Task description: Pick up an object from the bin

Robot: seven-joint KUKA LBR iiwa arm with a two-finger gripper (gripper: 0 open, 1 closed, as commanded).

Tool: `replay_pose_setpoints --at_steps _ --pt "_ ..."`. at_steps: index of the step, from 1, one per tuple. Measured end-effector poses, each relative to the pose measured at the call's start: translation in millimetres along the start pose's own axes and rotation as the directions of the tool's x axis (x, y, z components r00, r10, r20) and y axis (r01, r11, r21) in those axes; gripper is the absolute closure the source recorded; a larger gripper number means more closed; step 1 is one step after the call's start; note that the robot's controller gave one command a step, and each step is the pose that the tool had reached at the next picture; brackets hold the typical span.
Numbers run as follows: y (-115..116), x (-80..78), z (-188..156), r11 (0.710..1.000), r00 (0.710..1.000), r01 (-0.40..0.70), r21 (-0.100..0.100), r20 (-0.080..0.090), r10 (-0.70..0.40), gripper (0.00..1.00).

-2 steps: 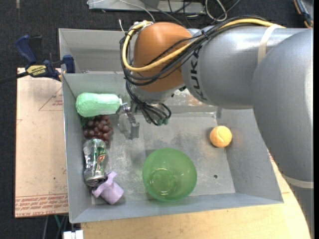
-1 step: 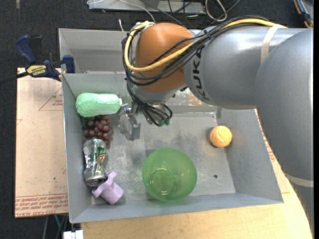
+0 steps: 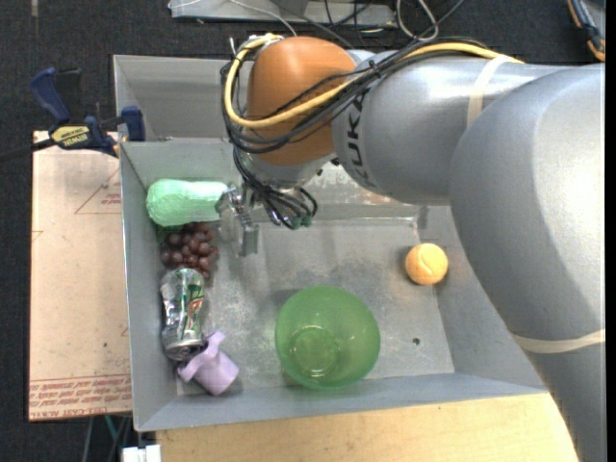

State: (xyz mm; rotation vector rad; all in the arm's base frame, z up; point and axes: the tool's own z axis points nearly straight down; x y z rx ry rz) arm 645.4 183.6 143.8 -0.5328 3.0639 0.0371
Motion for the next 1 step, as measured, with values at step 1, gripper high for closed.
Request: replay_pose_setpoints --at_steps 1 --pt "19.6 103.1 9.4 1.000 1.000 0.017 0.001 -0.004 -0.017 1.00"
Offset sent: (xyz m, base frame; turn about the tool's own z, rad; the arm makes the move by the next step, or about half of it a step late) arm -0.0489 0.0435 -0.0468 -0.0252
